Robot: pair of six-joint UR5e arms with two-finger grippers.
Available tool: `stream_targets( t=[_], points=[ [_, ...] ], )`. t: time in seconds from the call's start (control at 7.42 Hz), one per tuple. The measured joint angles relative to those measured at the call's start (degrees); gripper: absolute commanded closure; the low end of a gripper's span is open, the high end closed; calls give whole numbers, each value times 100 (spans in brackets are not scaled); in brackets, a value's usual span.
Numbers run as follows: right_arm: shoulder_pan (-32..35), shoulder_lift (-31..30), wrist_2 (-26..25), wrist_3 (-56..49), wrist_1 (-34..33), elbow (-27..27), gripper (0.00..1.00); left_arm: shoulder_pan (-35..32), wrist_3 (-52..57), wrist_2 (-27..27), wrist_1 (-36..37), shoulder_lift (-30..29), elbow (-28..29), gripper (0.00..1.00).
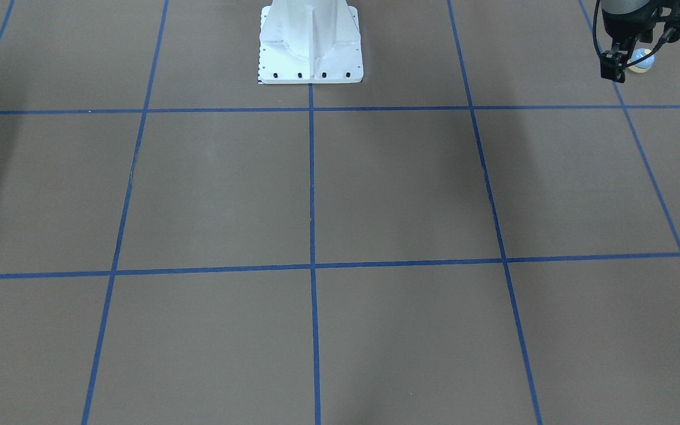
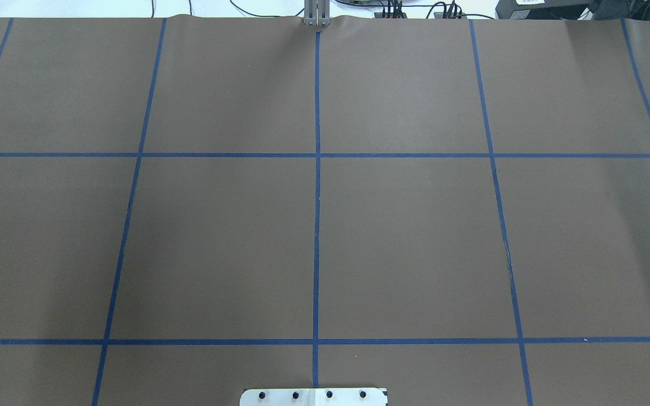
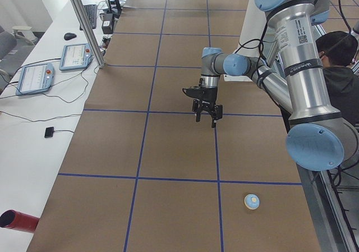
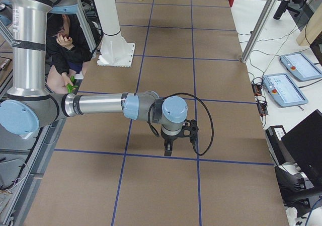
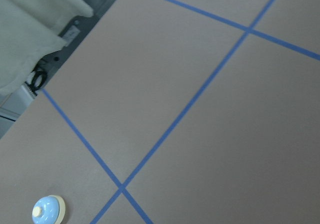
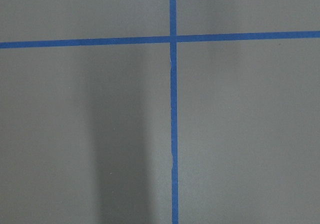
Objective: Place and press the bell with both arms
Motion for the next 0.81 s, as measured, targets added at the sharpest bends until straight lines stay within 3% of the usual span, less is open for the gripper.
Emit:
stream_targets(
  t=[0.4,0.81],
  points=[
    [0,19,-13,-6,0,1,0,1400,-2965,235,-47,795,108,0],
    [0,30,-83,-14,0,1,0,3012,-5668,245,-364,1063,732,0]
  ],
)
